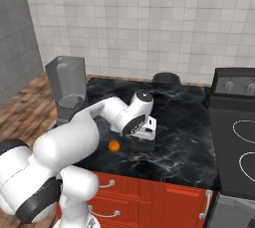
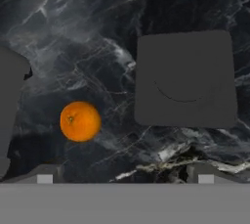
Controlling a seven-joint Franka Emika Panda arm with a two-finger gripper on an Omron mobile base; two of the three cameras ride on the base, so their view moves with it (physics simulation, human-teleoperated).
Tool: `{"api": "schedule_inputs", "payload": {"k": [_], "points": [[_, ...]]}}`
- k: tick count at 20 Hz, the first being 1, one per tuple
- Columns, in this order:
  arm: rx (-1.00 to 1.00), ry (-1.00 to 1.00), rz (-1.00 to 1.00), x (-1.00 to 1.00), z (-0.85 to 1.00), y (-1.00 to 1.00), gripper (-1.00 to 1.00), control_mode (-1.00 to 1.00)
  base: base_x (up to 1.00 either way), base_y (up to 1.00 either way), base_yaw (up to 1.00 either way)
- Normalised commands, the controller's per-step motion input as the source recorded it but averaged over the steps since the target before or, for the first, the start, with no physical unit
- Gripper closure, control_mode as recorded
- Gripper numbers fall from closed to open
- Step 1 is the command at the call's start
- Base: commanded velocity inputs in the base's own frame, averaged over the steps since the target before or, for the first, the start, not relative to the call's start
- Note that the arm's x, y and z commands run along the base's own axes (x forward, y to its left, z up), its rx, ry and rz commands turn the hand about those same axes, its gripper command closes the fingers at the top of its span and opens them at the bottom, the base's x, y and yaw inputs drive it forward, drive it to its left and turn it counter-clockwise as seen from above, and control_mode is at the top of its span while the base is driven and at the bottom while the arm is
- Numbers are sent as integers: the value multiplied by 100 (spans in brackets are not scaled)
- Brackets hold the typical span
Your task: Open the blender lid, put the tangerine in the blender, close the lid, and start the blender.
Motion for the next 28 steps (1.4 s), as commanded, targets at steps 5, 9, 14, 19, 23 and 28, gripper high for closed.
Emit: {"api": "schedule_inputs", "payload": {"k": [5, 9, 14, 19, 23, 28], "points": [[-11, 19, -11, -14, -1, 92, -100, -100, 0, 0, 0], [-2, 12, 0, 1, -2, 30, -100, -100, 0, 0, 0], [0, 5, 0, 13, -4, 3, -100, -100, 0, 0, 0], [0, 1, 0, 31, 0, 0, -100, -100, 0, 0, 0], [0, 0, 0, 38, -5, 0, -100, -100, 0, 0, 0], [0, 6, 0, 27, -24, 0, -100, -100, 0, 0, 0]]}}
